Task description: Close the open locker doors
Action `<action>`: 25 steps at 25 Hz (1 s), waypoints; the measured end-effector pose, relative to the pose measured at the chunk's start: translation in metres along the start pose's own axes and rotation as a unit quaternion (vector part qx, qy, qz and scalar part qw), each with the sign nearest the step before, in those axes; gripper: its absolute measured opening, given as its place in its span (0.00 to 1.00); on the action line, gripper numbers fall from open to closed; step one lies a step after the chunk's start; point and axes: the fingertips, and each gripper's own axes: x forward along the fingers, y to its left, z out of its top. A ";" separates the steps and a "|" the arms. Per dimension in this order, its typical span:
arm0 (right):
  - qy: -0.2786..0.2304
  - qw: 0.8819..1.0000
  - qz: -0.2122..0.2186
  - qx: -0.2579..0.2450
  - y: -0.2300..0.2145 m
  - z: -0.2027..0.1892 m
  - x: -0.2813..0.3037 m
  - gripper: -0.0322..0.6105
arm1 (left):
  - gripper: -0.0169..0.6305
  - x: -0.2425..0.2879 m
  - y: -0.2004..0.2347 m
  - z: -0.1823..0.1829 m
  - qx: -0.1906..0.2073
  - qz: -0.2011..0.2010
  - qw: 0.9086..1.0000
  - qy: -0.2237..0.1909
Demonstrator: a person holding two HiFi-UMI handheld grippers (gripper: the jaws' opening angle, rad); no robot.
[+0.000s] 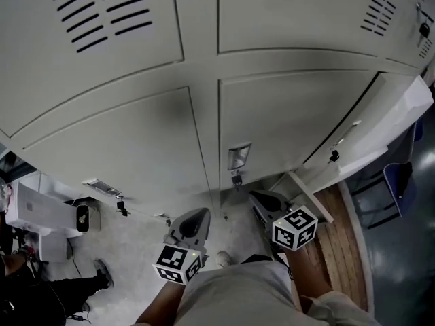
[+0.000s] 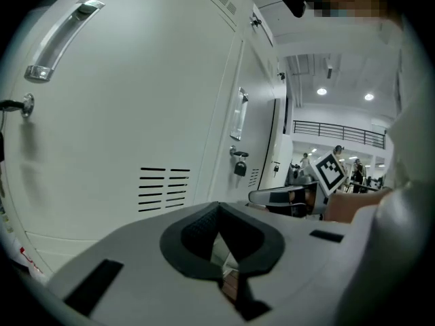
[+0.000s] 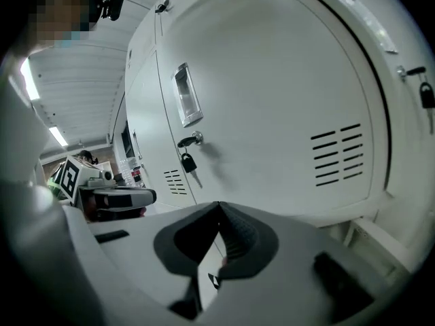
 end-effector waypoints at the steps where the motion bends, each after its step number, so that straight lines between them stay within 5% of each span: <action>1: -0.002 1.000 -0.006 0.003 -0.002 -0.002 -0.006 0.09 | 0.05 0.003 -0.004 -0.001 0.002 -0.007 1.000 0.002; 12: -0.024 0.996 -0.083 0.038 -0.057 -0.019 -0.096 0.09 | 0.05 0.052 -0.084 -0.003 0.022 -0.087 0.996 0.016; 25: -0.025 0.987 -0.144 0.060 -0.146 -0.037 -0.217 0.09 | 0.05 0.109 -0.191 -0.009 0.026 -0.119 0.992 0.030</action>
